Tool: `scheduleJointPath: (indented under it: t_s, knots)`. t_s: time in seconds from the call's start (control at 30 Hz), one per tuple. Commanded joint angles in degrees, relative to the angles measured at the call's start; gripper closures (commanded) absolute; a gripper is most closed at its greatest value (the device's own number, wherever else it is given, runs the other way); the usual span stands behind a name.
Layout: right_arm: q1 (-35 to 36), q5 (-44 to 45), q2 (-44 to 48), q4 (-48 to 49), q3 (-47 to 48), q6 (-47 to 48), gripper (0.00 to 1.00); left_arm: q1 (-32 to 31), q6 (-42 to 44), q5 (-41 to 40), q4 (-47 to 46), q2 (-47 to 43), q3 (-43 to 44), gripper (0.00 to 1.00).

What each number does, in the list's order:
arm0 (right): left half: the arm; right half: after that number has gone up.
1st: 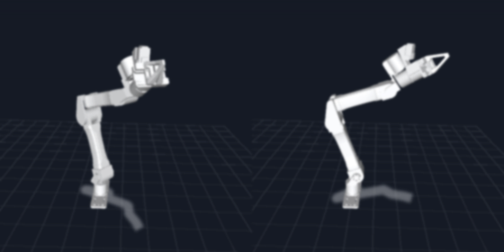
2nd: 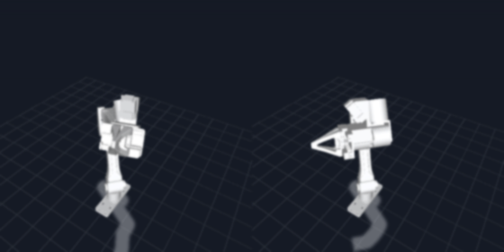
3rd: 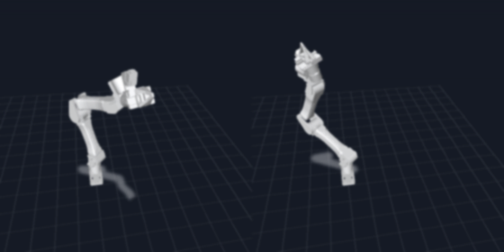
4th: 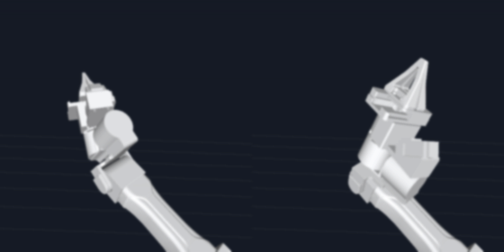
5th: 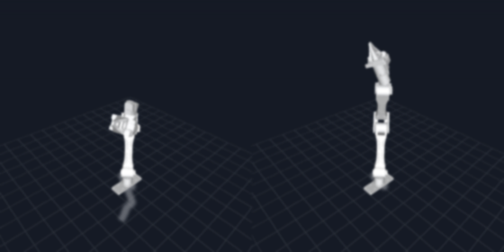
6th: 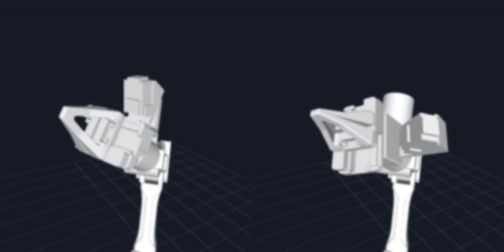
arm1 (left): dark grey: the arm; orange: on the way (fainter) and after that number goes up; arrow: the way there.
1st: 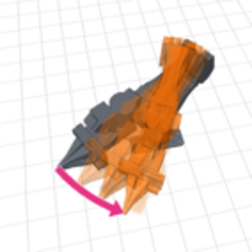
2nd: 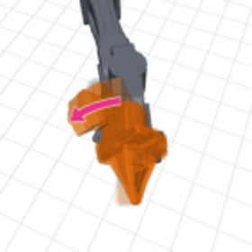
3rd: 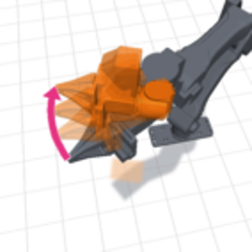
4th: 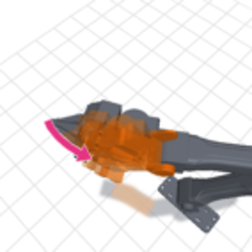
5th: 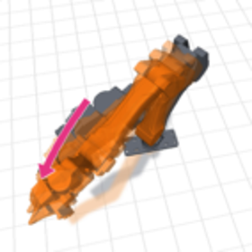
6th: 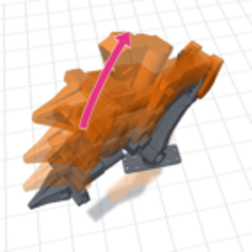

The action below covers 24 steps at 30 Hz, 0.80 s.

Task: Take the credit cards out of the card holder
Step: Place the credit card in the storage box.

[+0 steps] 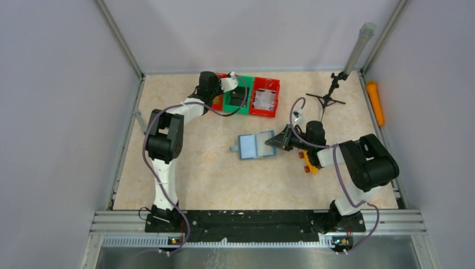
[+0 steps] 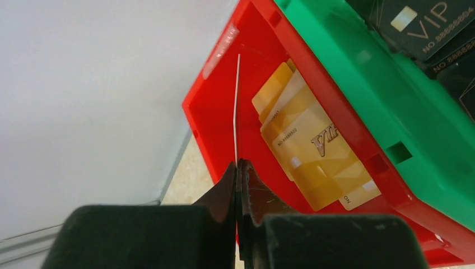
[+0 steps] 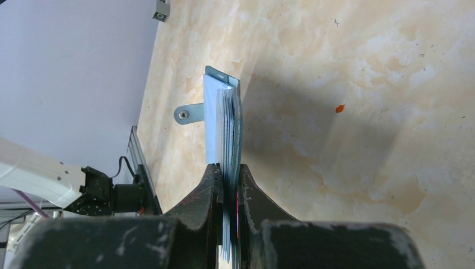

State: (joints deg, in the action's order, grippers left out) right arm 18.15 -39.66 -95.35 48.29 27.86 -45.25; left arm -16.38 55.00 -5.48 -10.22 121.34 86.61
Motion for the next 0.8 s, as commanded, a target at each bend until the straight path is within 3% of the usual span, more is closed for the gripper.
scheduleJointPath:
  t_s: [0.0,0.2,0.23,0.3,0.37,0.77]
  knots:
    - [-0.16,-1.56,-0.41,4.87,1.52,-0.89,1.00,-0.04,-0.25,-1.54,1.73,1.64,3.63,1.00]
    - [-0.15,-1.73,-0.28,4.81,1.63,-1.00,1.00,-0.76,0.67,-6.68,4.38,4.41,6.13,1.00]
    - [-0.14,-1.68,-0.23,4.80,1.64,-0.99,1.00,-0.76,0.56,-6.12,5.04,4.39,6.12,0.97]
    - [-0.19,-1.48,-0.23,4.59,1.61,-0.91,1.00,-0.91,0.32,-5.34,5.74,4.20,5.76,0.74]
    - [-0.21,-1.39,-0.35,4.45,1.67,-0.88,1.00,-1.16,0.33,-4.37,5.76,3.48,4.65,0.64]
    - [-0.16,-1.14,-0.38,3.88,1.87,-0.01,1.00,-2.95,-6.62,-5.65,3.89,-7.55,-4.18,0.50]
